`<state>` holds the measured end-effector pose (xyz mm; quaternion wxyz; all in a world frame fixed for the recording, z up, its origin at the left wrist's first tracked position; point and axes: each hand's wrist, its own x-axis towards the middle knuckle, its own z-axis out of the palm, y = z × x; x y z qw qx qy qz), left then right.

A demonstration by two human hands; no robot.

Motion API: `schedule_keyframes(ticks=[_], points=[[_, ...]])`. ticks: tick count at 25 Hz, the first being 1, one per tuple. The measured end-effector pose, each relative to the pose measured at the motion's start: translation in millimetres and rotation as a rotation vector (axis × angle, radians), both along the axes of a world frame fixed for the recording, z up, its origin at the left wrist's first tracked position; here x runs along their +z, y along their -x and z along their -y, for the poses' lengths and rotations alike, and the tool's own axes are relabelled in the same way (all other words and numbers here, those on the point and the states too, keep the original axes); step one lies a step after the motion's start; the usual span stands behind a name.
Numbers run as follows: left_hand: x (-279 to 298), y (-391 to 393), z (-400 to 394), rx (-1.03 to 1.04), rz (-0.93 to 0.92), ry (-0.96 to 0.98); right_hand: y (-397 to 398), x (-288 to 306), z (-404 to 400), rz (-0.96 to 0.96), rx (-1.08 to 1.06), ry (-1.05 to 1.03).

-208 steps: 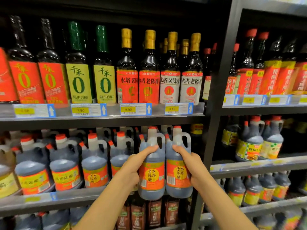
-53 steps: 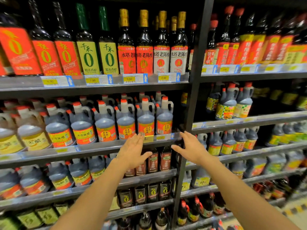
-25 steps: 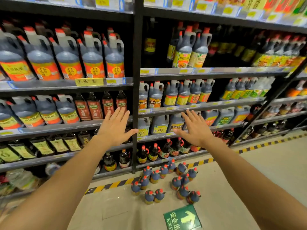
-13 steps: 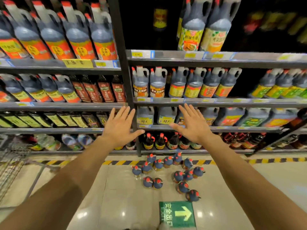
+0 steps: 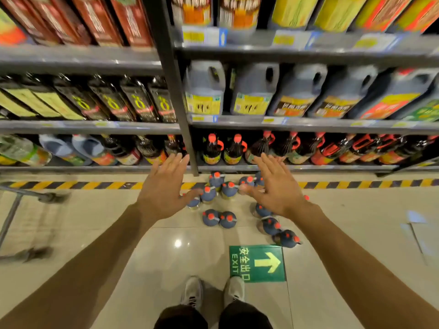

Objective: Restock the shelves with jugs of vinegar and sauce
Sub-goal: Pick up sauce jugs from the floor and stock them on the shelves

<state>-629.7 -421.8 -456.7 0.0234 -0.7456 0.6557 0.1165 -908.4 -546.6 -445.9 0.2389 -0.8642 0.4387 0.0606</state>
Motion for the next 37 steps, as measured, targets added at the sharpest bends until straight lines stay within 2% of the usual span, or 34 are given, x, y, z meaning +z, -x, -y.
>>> schedule_keyframes(ticks=[4,9,13,16,19,24,31,37], points=[[-168.2,10.0,-6.2,-0.034,-0.186,-0.039,-1.2,-165.9,-16.7,-0.011,-0.013,-0.047],[-363.0,20.9,-9.0,0.032,-0.506,-0.010,5.9,-354.4,-38.7,0.062,-0.044,-0.112],[-480.1,22.7,-9.0,0.016,-0.595,-0.087,8.6,-468.9,-50.6,0.174,-0.094,-0.221],[-535.4,25.6,-7.1,-0.011,-0.676,-0.034,14.9,-525.9,-57.8,0.440,-0.152,-0.280],[-565.8,27.9,-2.7,0.063,-0.893,0.072,24.2,-560.1,-55.0,0.649,-0.274,-0.255],[-586.1,35.5,-4.6,0.151,-1.114,0.114,22.5,-584.6,-57.4,0.765,-0.327,-0.336],[-573.6,41.5,-31.8,0.149,-1.146,0.136,23.1,-576.6,-72.2,0.755,-0.342,-0.344],[-587.5,54.5,-86.2,0.259,-1.147,0.172,34.7,-579.6,-107.3,0.754,-0.256,-0.403]])
